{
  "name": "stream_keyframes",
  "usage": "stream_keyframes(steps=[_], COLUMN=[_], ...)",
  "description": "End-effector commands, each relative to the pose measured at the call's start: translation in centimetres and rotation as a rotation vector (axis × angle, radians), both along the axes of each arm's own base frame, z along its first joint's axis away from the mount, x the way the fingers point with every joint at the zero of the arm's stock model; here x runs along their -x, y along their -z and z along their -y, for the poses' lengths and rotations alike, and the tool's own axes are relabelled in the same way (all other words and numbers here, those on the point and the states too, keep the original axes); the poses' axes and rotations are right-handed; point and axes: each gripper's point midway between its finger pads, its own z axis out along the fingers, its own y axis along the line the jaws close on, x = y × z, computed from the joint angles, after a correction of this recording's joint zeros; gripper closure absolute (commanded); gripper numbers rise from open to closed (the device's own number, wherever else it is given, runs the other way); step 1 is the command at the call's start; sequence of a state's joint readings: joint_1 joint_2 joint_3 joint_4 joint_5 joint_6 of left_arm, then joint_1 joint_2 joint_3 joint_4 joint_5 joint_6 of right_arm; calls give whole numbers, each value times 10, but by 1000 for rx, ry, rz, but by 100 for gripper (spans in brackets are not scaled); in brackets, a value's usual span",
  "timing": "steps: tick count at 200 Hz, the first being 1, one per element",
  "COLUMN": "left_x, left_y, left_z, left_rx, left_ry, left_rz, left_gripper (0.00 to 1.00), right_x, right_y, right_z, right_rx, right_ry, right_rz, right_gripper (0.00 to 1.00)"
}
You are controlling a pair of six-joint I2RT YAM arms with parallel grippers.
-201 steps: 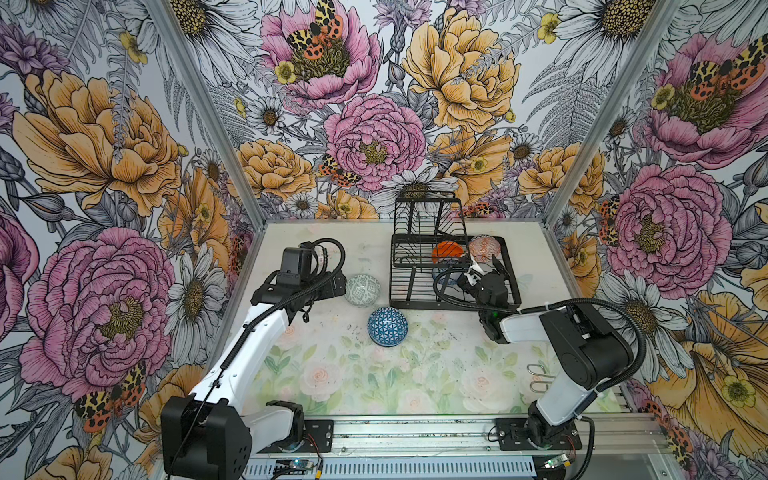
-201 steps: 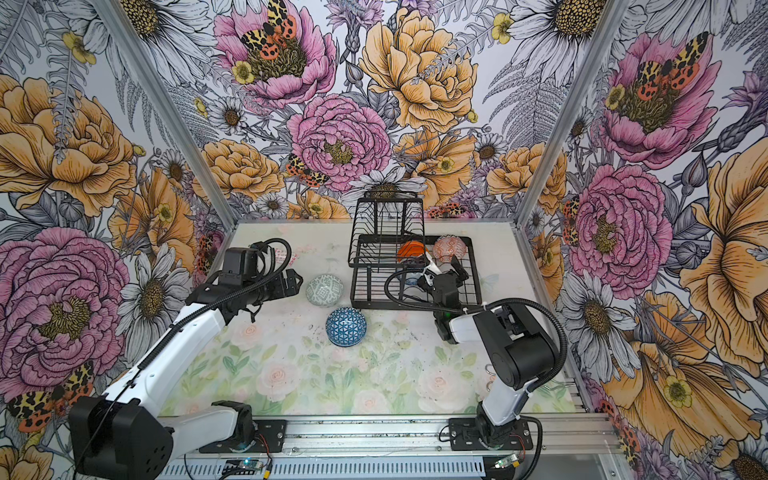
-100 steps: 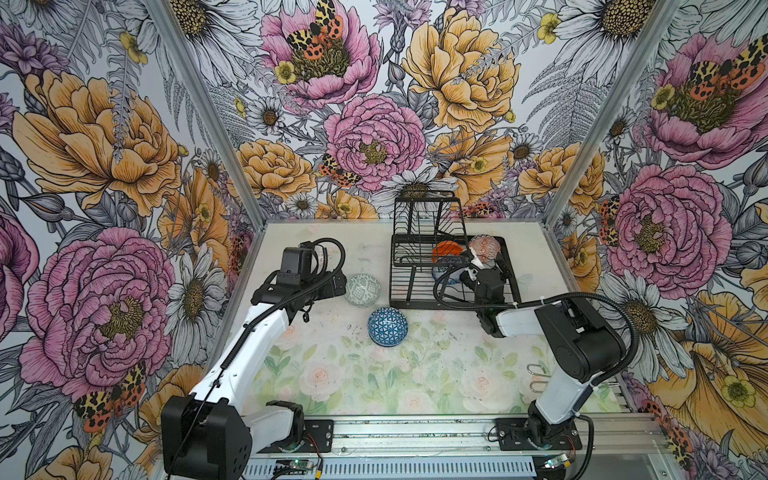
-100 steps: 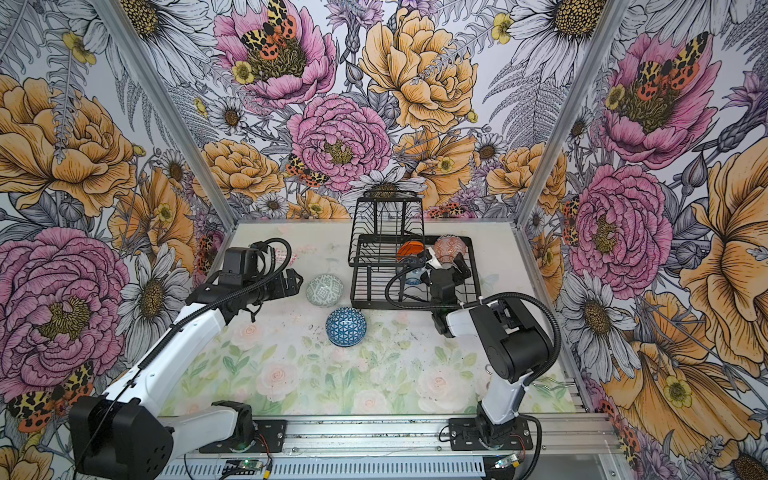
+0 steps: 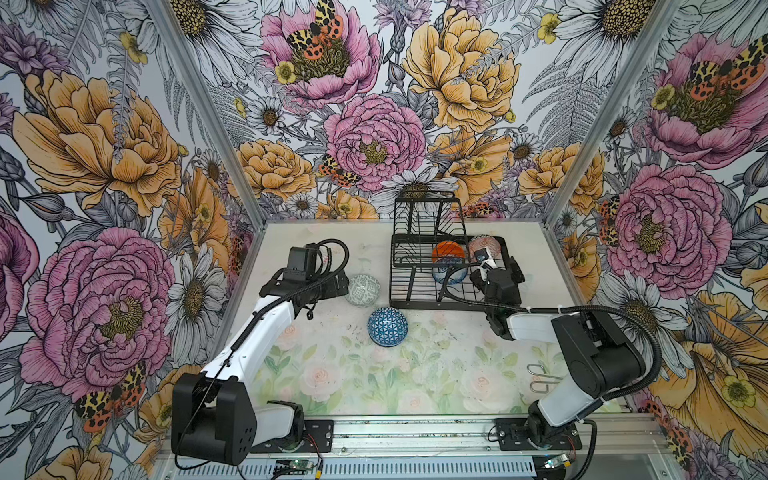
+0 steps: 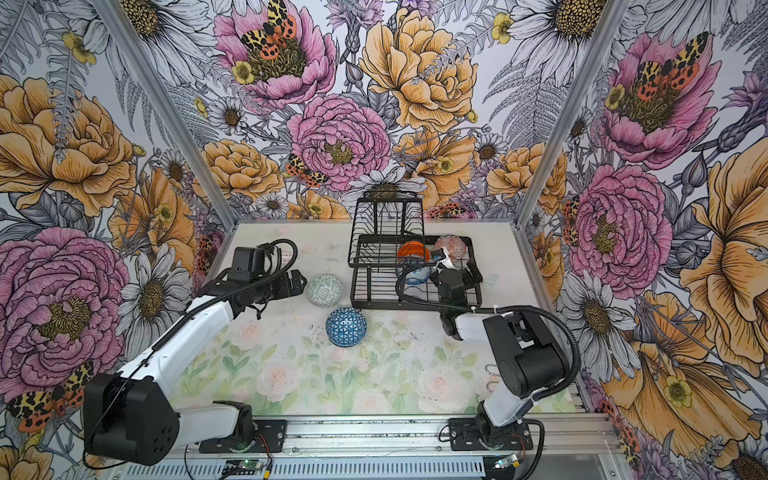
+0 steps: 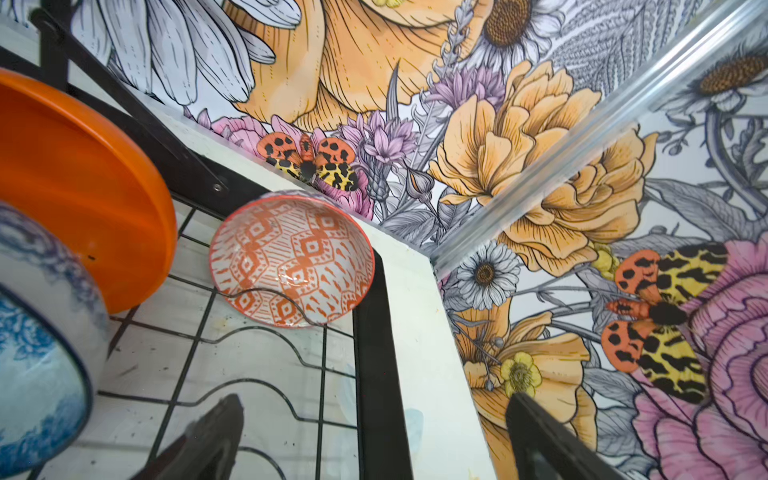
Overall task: Load the bowls into the dish rack
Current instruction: 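Open the right gripper and withdraw it from the rack, then grasp the pale green patterned bowl with the left gripper and lift it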
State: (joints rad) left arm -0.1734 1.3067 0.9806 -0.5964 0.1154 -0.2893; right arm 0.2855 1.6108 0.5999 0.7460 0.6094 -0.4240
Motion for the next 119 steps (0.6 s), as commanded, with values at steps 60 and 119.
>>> stream_keyframes(steps=[60, 119], left_x=[-21, -36], left_y=[48, 81], left_z=[16, 28], left_rx=[57, 104], left_ry=[27, 39], left_rz=[-67, -111], left_gripper=[1, 30], right_x=[27, 42], right_y=[-80, -103], right_z=[39, 16], right_rx=[-297, -443], right_ry=[147, 13], right_rz=[190, 79], right_gripper=[1, 3])
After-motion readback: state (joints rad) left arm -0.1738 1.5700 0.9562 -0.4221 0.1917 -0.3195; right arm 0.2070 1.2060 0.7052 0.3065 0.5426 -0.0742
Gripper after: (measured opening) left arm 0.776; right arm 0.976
